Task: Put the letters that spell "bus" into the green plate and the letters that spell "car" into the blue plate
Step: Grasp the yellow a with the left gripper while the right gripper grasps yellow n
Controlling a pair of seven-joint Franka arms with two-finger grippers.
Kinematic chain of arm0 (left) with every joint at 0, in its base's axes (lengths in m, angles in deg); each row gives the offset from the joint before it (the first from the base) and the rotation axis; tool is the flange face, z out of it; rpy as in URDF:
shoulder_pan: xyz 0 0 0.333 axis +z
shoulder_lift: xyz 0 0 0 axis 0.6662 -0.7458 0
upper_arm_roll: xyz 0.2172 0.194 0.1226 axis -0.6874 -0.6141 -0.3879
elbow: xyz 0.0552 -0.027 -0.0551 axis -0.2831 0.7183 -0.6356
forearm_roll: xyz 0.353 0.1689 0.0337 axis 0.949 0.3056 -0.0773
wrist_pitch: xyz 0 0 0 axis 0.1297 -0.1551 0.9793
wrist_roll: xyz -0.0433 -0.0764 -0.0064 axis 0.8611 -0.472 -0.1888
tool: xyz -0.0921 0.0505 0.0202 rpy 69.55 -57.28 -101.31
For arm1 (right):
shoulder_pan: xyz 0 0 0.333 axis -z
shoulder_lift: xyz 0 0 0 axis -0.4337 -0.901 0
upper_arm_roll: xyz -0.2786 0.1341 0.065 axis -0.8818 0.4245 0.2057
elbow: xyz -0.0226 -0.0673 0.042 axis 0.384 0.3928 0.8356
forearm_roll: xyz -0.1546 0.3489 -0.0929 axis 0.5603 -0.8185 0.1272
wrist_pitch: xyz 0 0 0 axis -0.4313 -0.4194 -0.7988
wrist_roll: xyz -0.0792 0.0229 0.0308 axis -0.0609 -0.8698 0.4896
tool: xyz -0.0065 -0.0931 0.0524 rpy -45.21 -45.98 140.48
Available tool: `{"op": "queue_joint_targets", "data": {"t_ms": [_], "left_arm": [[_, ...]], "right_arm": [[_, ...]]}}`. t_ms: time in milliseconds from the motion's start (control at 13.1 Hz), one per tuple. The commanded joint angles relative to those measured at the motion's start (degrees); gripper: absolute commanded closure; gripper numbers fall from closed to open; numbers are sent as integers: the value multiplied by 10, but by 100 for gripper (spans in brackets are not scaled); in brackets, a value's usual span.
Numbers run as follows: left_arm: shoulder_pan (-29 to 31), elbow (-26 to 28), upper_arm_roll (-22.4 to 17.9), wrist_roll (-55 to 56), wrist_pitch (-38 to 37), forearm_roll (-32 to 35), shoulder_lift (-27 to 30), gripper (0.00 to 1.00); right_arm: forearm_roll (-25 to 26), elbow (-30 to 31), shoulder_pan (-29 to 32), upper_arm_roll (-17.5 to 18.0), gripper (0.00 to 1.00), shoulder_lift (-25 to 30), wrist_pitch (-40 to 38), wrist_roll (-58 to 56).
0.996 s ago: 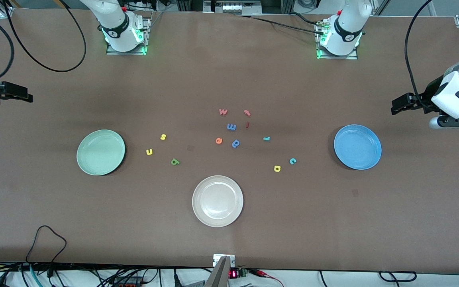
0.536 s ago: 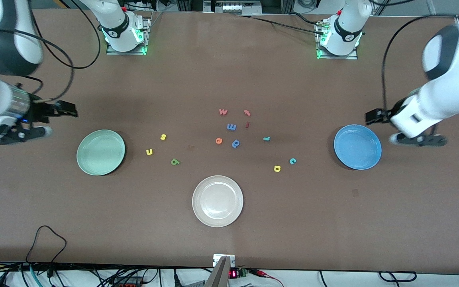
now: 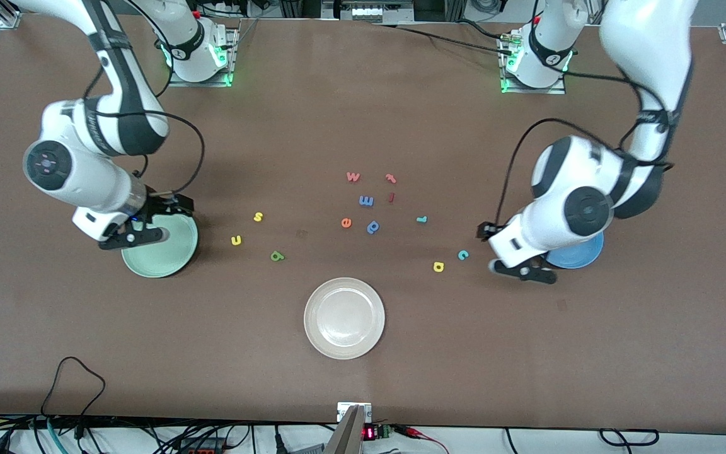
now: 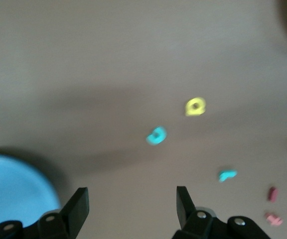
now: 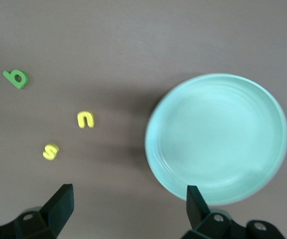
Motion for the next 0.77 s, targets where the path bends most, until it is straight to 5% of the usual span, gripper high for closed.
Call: {"op": "queue_joint_targets", "data": {"t_ms": [0,77,690], "left_arm": [[-13,-70,-4,5,-6,-5,-74,32],[-14,-69,-4,6,13,-3,-82,37],[-64,-68,-11,61,118,-3,-150,41]], "right_arm": [[-4,-14,-24,-1,19,-50,54,7],[-5,-18,-36,-1,33,-65,71,13],[0,-33,-72,-2,41,-133,122,72]]}}
